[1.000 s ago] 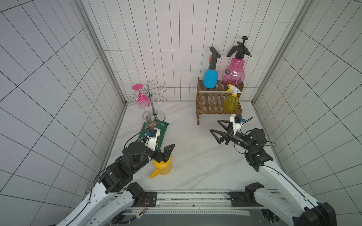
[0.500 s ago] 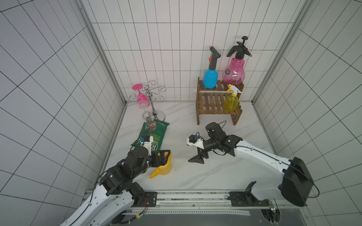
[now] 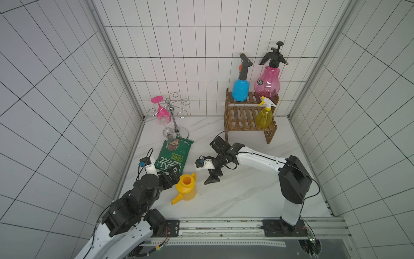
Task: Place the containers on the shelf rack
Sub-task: 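Pick up a container from the center of the board.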
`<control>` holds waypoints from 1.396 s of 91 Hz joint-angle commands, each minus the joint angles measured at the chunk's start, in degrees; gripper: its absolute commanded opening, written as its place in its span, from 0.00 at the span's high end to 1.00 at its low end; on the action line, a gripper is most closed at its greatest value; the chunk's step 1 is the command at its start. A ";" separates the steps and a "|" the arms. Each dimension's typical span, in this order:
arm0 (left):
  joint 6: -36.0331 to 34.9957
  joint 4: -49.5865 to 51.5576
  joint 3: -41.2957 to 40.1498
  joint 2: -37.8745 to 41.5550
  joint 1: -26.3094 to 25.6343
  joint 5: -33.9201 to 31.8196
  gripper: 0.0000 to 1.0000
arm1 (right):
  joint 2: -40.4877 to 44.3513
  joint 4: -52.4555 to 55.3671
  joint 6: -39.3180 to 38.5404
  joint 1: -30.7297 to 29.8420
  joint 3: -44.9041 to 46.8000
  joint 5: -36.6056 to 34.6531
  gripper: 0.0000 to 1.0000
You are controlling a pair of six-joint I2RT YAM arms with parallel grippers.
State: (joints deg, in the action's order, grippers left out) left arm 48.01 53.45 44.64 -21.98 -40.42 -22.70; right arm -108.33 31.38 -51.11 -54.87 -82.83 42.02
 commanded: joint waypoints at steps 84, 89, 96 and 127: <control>-2.13 0.17 0.75 2.38 0.15 -3.49 0.01 | -12.88 13.23 -4.24 -7.41 -13.43 1.25 0.57; -2.13 0.20 0.87 2.38 0.14 -3.49 0.01 | -12.66 12.21 -3.69 -7.52 -12.52 0.71 0.59; -2.01 0.41 1.04 2.54 0.14 -3.48 0.01 | -12.02 10.95 -3.04 -7.49 -11.07 0.50 0.61; -1.25 0.92 1.15 3.40 0.11 -3.84 0.01 | -7.45 2.31 0.14 -7.44 -4.04 -0.19 0.76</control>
State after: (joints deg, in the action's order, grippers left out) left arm 46.96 54.68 44.66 -19.25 -40.42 -25.96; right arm -119.72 36.82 -52.88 -61.95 -88.92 42.24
